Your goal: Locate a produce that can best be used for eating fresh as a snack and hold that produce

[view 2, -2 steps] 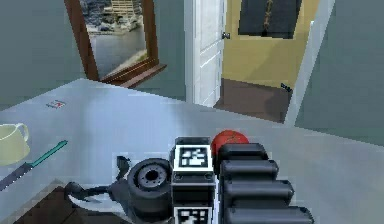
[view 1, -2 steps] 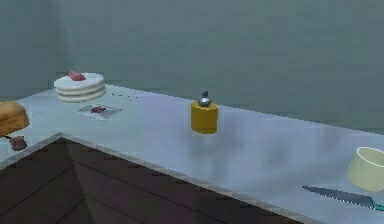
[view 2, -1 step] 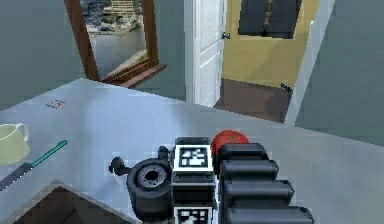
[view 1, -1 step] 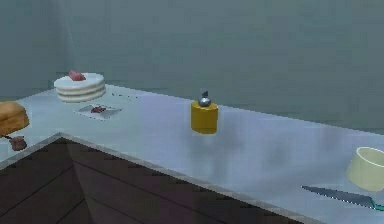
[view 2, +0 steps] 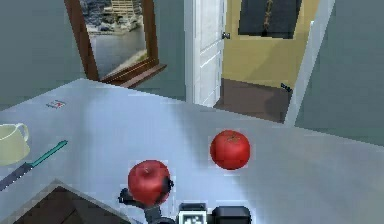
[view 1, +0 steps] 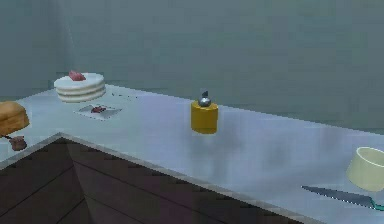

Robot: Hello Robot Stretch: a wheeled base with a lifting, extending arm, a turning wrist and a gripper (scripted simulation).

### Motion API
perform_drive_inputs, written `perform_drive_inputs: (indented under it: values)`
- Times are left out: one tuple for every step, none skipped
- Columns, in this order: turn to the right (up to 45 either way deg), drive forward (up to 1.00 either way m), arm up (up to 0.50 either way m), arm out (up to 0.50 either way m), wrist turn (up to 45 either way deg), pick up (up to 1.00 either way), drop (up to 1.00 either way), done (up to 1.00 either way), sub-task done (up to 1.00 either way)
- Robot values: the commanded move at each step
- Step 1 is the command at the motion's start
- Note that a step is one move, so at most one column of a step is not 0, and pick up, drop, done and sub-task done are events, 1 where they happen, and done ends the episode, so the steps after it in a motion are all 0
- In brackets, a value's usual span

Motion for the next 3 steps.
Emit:
perform_drive_inputs:
  values:
    - [0.0,0.0,0.0,0.0,0.0,1.0,0.0,0.0,0.0]
    - [0.0,0.0,0.1,0.0,0.0,0.0,0.0,0.0,0.0]
    - [0.0,0.0,0.0,0.0,0.0,0.0,0.0,1.0,0.0]
